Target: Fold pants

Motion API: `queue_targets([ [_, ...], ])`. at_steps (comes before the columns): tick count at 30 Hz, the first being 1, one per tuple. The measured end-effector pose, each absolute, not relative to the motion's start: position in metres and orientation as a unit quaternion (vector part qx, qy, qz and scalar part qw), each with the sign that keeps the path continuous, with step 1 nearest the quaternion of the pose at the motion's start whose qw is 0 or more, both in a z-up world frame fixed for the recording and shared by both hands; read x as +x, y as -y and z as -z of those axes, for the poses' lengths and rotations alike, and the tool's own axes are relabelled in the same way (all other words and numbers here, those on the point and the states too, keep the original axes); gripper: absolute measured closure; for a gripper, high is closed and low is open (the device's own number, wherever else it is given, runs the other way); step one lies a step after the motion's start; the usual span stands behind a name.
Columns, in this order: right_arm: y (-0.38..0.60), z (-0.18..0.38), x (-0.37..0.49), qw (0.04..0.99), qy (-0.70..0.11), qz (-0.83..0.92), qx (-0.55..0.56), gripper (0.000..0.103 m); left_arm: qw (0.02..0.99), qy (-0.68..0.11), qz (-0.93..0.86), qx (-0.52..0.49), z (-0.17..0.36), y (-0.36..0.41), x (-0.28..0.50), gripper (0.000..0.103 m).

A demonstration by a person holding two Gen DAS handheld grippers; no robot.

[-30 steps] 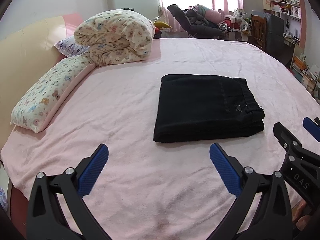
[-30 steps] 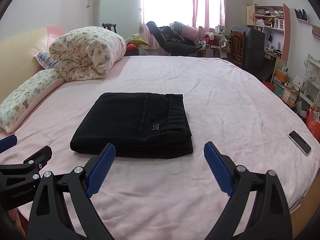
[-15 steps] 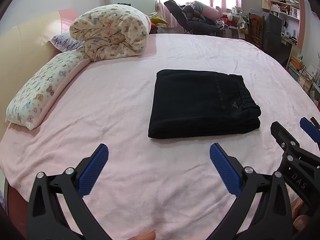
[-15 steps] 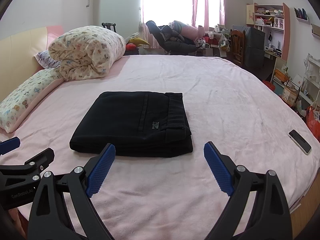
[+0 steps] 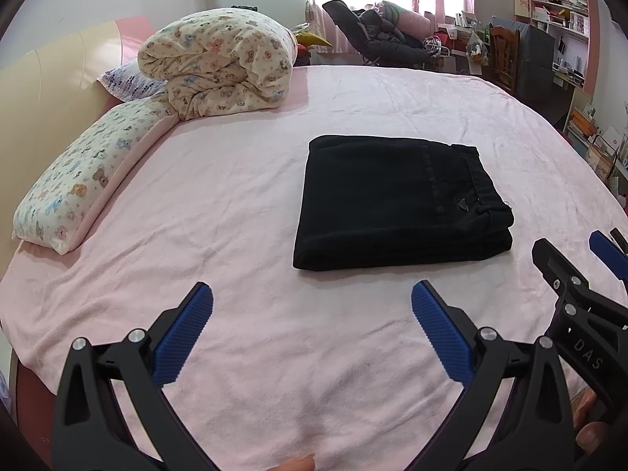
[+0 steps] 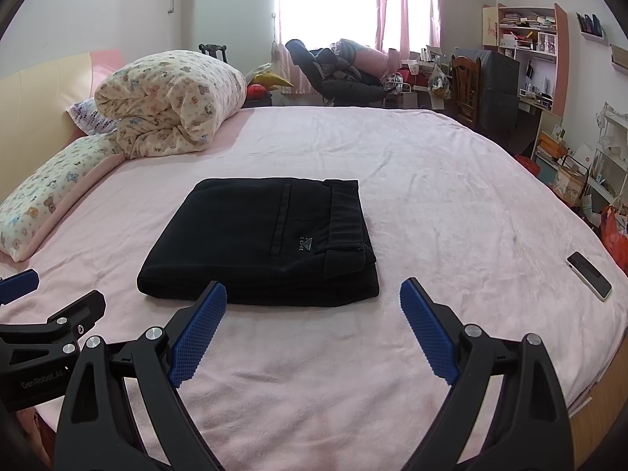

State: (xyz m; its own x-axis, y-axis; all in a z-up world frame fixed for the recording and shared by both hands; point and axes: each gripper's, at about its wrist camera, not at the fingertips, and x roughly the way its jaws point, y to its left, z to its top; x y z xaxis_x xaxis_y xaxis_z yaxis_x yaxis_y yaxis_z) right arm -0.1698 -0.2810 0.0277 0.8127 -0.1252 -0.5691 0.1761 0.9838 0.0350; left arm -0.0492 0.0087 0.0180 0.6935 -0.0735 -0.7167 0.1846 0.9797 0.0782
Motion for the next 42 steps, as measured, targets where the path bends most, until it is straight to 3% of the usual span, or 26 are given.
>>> queue_targets([
  [42, 0.287, -0.019, -0.170, 0.944, -0.315, 0.086, 0.040, 0.011, 0.896, -0.430, 0.049, 0.097, 0.000, -0.009, -0.044, 0.002],
])
